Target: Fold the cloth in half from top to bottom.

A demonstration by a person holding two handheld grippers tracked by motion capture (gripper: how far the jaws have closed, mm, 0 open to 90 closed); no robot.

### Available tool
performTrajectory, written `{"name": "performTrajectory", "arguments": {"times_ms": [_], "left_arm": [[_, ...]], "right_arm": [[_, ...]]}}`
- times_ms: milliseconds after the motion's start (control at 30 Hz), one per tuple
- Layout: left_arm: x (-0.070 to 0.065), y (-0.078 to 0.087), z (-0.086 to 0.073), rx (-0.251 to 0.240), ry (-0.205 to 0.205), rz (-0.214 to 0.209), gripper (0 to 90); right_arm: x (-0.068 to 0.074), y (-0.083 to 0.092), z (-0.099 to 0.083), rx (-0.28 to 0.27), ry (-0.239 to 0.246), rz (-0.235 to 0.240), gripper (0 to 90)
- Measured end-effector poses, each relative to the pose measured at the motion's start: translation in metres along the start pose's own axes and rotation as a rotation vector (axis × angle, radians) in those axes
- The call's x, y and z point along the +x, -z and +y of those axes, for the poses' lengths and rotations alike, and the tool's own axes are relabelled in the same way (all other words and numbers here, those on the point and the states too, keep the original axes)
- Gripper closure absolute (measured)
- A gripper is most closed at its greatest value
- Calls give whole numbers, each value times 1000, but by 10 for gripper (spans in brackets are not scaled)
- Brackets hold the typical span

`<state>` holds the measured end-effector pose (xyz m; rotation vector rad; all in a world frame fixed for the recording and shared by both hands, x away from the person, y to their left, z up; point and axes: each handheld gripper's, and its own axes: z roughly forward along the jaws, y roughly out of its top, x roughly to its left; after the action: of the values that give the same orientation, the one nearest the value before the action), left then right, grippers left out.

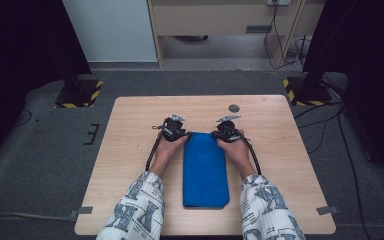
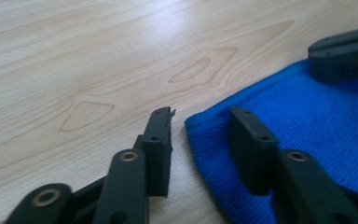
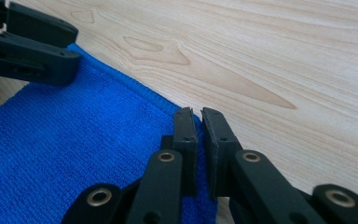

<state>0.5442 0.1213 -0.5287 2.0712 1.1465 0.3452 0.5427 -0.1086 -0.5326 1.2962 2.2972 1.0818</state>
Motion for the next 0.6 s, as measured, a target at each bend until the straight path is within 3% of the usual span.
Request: {"name": "performTrajectory", "arguments": {"times_ms": [100, 300, 600], "left_arm": [[-4, -1, 0, -4, -9, 4, 661], [-6, 0, 1, -12, -10, -16, 848], [-14, 23, 10, -78, -24, -19, 868]], "right_arm": [[0, 1, 0, -1, 6, -6, 852], [0, 7, 3, -23, 3, 2, 854], [-3, 26, 11, -84, -25, 39, 854]]}}
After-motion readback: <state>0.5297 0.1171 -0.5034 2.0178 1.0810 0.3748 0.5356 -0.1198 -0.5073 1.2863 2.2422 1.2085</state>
